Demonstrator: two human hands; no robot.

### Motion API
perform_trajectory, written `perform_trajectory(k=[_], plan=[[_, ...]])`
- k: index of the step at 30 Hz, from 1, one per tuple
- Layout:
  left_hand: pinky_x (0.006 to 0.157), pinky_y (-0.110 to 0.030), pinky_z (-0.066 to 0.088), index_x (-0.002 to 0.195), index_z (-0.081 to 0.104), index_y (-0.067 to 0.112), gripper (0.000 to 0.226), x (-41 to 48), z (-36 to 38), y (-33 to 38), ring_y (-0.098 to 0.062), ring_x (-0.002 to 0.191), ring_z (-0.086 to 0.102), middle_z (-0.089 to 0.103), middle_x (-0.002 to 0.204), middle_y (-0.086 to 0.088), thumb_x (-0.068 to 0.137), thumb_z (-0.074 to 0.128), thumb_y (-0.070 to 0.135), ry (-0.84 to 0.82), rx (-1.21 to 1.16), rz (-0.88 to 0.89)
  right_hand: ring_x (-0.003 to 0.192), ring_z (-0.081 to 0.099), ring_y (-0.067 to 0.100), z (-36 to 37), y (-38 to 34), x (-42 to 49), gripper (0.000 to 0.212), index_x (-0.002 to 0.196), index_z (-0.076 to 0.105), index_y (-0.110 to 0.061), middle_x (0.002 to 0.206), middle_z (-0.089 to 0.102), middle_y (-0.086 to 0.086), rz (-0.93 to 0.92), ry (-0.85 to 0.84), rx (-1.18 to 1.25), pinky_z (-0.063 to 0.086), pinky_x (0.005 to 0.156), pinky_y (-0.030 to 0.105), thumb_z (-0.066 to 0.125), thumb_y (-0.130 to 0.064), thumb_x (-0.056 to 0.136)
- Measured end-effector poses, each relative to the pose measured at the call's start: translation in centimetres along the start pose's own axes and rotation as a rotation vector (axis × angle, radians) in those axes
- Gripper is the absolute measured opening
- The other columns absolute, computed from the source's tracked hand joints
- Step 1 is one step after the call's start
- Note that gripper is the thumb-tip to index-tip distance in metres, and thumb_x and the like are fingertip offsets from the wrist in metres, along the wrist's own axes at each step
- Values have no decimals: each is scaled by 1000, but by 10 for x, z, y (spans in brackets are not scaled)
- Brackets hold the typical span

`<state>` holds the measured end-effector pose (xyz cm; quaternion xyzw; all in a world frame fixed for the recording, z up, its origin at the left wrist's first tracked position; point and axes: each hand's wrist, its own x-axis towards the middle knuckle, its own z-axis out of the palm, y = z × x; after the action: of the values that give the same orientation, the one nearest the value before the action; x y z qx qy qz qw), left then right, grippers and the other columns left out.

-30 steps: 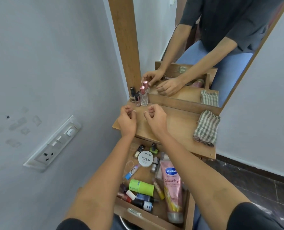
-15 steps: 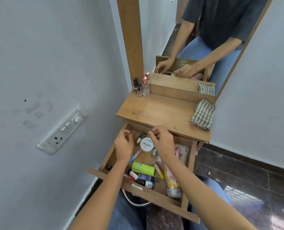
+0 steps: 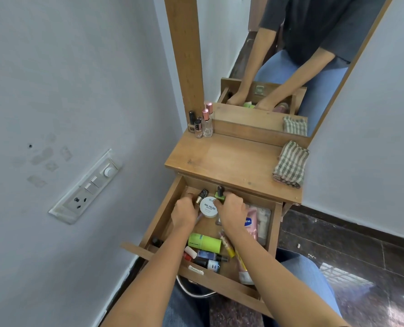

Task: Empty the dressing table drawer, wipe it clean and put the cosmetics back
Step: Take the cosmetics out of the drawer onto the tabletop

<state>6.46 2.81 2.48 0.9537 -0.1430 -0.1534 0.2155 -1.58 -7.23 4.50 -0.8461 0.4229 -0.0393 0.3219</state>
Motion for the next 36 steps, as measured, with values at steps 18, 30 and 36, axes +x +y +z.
perform_trajectory(k=[18, 30, 36], plan=[[81, -28, 53, 115, 60, 7, 23, -19, -9, 1, -15, 93, 65, 68, 99, -3, 94, 53, 12, 111, -826, -177, 104, 62, 28, 6, 8, 4, 33, 126, 52, -23, 120, 61, 4, -213, 28, -122, 49, 81, 36, 51, -18, 93], [70, -22, 56, 100, 55, 5, 9, -56, -66, 11, -17, 97, 64, 67, 100, -6, 93, 53, 1, -222, -1353, -68, 67, 57, 8, -25, 13, -12, 26, 107, 67, -6, 98, 64, 2, -715, 294, 217, 50, 63, 23, 66, -12, 81], [86, -27, 48, 110, 63, 15, 20, -22, -76, 38, -10, 93, 61, 67, 102, 2, 90, 62, 18, 108, -937, 169, 68, 52, 9, -59, -22, 25, 20, 104, 66, -9, 95, 60, -1, -603, 346, 377, 42, 66, 21, 62, -11, 84]])
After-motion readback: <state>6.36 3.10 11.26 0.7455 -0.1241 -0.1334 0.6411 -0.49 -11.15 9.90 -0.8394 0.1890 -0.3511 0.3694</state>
